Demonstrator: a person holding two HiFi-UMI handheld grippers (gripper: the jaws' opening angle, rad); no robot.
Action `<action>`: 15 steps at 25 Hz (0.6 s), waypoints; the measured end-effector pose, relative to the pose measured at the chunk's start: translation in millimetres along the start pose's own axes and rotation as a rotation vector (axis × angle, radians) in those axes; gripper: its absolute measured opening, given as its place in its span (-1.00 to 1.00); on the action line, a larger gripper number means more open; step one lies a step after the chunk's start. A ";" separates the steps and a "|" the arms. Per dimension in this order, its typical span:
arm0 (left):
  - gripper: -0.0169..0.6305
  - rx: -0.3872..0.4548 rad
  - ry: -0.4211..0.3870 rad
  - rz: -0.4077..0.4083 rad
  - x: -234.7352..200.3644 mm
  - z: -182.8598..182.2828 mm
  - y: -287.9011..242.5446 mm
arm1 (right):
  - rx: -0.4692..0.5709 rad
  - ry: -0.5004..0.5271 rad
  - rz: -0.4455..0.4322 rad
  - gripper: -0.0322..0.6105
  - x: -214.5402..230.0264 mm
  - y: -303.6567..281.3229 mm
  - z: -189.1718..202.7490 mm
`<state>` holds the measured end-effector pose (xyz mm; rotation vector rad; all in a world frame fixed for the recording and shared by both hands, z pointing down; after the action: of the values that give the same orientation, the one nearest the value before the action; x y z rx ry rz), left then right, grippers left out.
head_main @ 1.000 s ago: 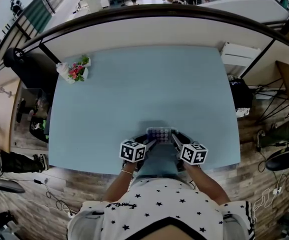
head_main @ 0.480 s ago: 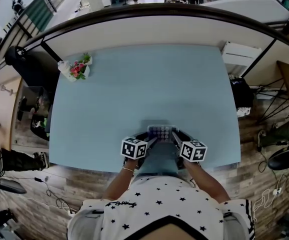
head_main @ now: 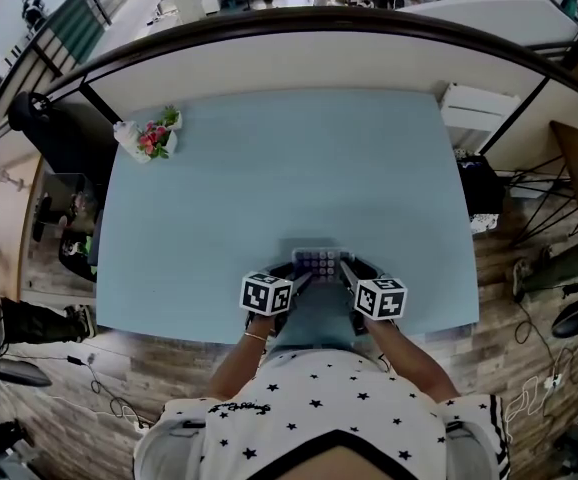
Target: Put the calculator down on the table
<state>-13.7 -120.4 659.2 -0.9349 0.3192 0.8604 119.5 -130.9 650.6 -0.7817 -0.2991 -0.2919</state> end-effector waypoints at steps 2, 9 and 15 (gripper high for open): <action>-0.27 0.000 0.000 0.000 -0.1 0.2 -0.7 | -0.004 0.016 0.006 -0.54 0.4 -0.1 -0.3; -0.27 -0.001 0.004 -0.004 0.7 2.2 1.1 | -0.021 0.059 0.032 -0.52 -1.1 1.2 0.2; -0.27 0.005 0.000 -0.012 -1.1 -1.7 0.9 | -0.024 0.081 0.039 -0.51 -1.4 -1.4 -4.0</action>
<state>-14.9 -122.0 658.4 -0.9313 0.3150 0.8487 118.3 -134.6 648.3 -0.7962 -0.2041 -0.2897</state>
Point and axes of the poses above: the fingertips, and each gripper's own axes: y backward along the fingers, x to its right, z out of its underside, the point moved 2 cm from there along y, backward along the fingers, and after that the axes turned 9 degrees about z, right-handed, at the moved point
